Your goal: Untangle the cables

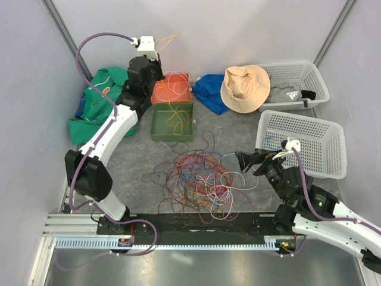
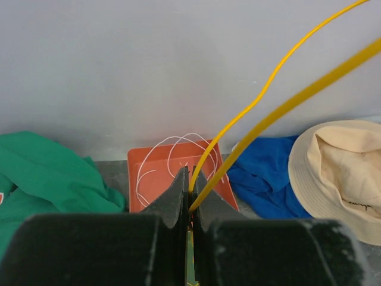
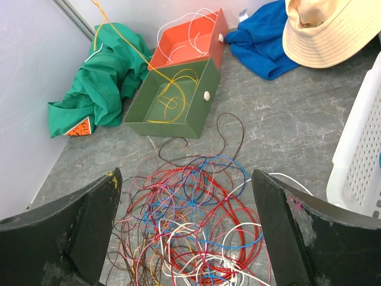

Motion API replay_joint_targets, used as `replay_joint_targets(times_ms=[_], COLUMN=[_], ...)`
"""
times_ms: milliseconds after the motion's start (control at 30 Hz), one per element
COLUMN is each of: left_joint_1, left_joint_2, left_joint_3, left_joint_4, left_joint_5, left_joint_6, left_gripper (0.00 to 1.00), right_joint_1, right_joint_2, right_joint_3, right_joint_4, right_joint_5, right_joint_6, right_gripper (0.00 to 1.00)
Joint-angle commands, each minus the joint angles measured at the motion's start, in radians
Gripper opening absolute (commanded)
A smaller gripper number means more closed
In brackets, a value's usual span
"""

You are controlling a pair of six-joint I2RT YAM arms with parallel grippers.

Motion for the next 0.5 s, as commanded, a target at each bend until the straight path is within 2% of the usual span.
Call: replay_joint_targets(times_ms=[0,167,300,467], left_joint_1=[0.015,0.020,0.017,0.007], left_joint_2=[0.000,0.030,-0.007,-0.046], left_joint_3=[0.000,-0.040,-0.213,-0.350], left_joint_4=[0.096,0.110,0.153,0.145], left_joint_5=[-0.046,-0.078,-0.043,0.058], left_joint_6=[-0.037,-0.014,-0.111,-0.218], left_gripper=[0.02,0.02,0.02,0.02], right_joint_1=[0.006,0.006,0.006,0.006], right_joint_2=[-0.017,-0.016,-0.028,-0.027], right_joint_3=[-0.018,-0.031,-0.042,-0.056], right_joint_4=[0.031,0.031,0.031,0.032], right_joint_5=[0.011,0.011,0.020,0.023], right_joint_6=[0.011,0.018,0.018,0.020], right_gripper=[0.98,0.98,0.98,0.98])
